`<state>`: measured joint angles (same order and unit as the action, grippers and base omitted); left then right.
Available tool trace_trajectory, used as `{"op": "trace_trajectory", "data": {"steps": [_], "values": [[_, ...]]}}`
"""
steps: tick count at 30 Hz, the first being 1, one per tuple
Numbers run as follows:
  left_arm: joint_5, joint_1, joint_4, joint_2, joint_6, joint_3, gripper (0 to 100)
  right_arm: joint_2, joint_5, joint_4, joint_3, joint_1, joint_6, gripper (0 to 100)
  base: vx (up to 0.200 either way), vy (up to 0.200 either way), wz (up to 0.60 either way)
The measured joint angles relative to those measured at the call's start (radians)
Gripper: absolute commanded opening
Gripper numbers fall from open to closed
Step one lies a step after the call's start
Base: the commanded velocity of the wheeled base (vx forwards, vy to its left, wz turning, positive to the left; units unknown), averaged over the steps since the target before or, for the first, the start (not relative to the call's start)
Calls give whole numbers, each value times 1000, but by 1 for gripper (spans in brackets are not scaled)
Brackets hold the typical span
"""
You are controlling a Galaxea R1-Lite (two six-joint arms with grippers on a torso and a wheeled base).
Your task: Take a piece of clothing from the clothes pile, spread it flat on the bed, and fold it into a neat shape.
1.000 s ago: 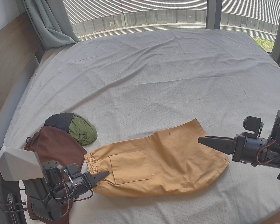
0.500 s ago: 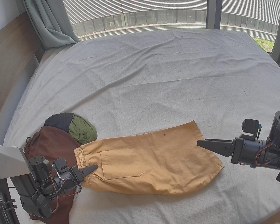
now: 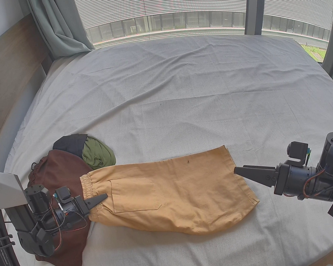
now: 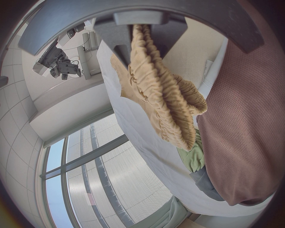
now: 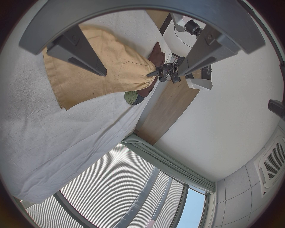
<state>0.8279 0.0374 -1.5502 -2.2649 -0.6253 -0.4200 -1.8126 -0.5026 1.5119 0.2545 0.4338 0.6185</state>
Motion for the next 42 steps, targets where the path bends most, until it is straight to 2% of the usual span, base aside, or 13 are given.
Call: {"op": "trace_trajectory", "data": {"steps": [5,19,25,34,42], "values": [[58,40,1,15,-2,5,0,-5,0,1,0,0,0,100,0,0,0],[75,90,1,32,-2,11,0,-14,0,0,0,0,0,100,0,0,0],[120,122,1,37,-4,7,0,-15,0,1,0,0,0,100,0,0,0],[127,102,1,51,-4,30,0,-16,0,1,0,0,0,100,0,0,0],[82,27,9,98,-9,53,0,-19,0,1,0,-1,0,100,0,0,0]]}}
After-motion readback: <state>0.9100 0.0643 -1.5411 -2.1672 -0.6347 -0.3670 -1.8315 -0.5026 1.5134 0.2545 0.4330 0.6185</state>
